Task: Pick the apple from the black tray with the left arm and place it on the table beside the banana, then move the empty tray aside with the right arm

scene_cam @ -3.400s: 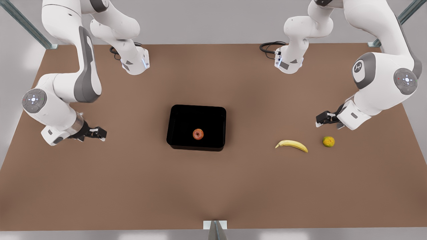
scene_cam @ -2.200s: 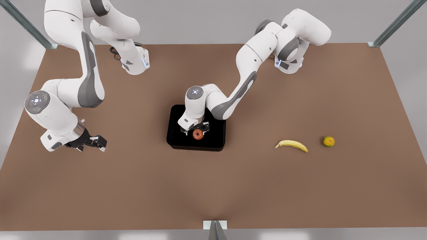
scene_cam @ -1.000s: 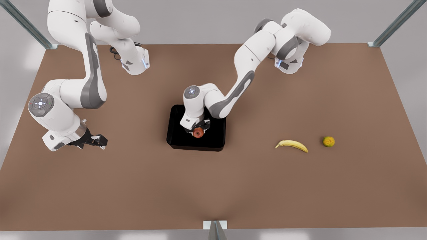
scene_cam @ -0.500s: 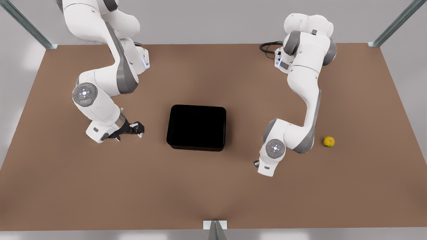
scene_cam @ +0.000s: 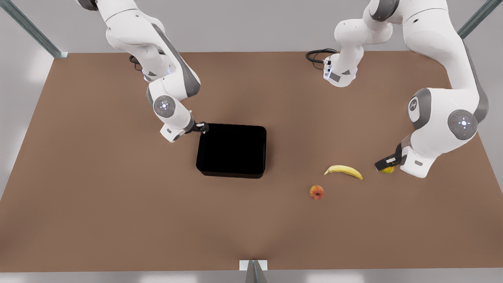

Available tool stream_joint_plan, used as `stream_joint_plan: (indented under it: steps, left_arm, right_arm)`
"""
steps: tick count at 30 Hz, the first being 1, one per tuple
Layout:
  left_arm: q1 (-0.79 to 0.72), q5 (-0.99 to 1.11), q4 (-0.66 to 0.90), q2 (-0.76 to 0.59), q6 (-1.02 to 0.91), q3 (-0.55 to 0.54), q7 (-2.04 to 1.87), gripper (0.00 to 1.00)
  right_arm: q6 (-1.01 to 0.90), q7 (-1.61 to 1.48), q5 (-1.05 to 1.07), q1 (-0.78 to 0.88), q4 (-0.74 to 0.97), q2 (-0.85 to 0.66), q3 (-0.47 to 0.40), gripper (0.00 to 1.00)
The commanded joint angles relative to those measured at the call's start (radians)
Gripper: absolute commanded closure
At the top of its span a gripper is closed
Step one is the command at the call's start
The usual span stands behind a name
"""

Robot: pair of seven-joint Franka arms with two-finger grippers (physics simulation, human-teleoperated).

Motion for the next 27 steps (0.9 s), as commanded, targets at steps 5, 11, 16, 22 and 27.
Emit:
stream_joint_plan:
  steps: [5, 11, 16, 22, 27]
  left_arm:
    - [0.014, -0.056, -0.03, -0.033, -0.096, 0.006, 0.435, 0.0]
    - [0.015, -0.059, -0.038, -0.056, -0.143, 0.008, 0.392, 0.0]
    - [0.047, -0.051, -0.031, -0.024, -0.072, 0.009, 0.403, 0.0]
    - [0.04, -0.06, -0.028, -0.078, -0.136, -0.003, 0.397, 0.0]
    - [0.038, -0.06, -0.031, -0.079, -0.153, -0.011, 0.397, 0.0]
  right_arm:
    - [0.27, 0.28, 0.001, 0.0, -0.029, 0.057, 0.016, 0.01]
    - [0.366, 0.254, -0.074, -0.008, -0.024, 0.147, 0.007, 0.01]
    - [0.41, 0.215, -0.097, -0.009, -0.02, 0.209, 0.005, 0.05]
    - [0.424, 0.194, -0.098, -0.009, -0.024, 0.23, 0.005, 0.2]
    - [0.421, 0.158, -0.098, -0.009, -0.029, 0.226, 0.004, 0.48]
